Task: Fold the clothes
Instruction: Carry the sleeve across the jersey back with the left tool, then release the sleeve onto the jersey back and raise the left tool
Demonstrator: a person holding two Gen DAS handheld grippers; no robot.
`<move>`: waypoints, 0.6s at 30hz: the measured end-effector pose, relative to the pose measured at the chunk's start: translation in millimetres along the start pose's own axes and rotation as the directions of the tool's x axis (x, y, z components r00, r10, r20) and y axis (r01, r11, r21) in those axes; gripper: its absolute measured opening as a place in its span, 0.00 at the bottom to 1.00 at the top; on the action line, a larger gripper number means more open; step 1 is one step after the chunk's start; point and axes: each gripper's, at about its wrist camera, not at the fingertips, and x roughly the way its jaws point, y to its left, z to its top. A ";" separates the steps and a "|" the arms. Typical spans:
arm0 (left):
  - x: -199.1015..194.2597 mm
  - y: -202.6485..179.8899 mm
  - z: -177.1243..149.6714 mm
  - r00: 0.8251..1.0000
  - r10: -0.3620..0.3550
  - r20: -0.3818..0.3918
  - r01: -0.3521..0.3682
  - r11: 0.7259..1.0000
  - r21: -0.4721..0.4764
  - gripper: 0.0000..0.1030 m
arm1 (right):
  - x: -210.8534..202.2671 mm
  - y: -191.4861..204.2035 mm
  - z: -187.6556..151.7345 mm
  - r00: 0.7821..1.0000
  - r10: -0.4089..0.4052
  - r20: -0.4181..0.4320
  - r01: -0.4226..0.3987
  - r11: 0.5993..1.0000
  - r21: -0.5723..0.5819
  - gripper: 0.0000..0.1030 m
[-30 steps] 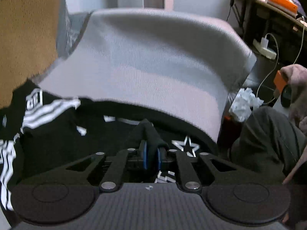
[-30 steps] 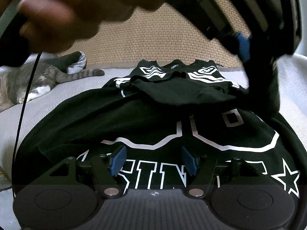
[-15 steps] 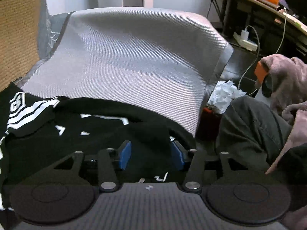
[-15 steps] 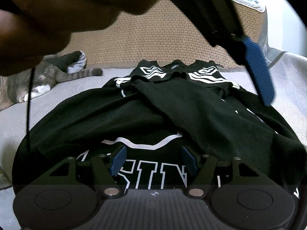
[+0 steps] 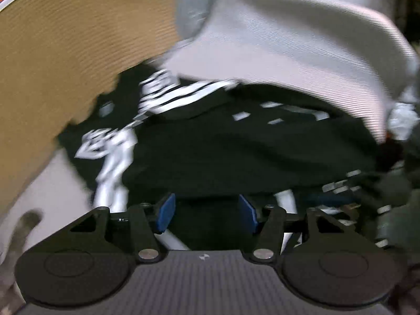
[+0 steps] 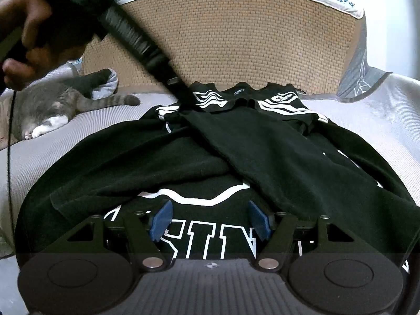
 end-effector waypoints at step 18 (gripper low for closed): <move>56.5 67.1 -36.8 0.971 0.235 -0.053 -0.239 0.965 -0.111 0.56 | 3.8 3.8 -1.6 1.000 -0.004 0.018 0.004 1.000 -0.017 0.68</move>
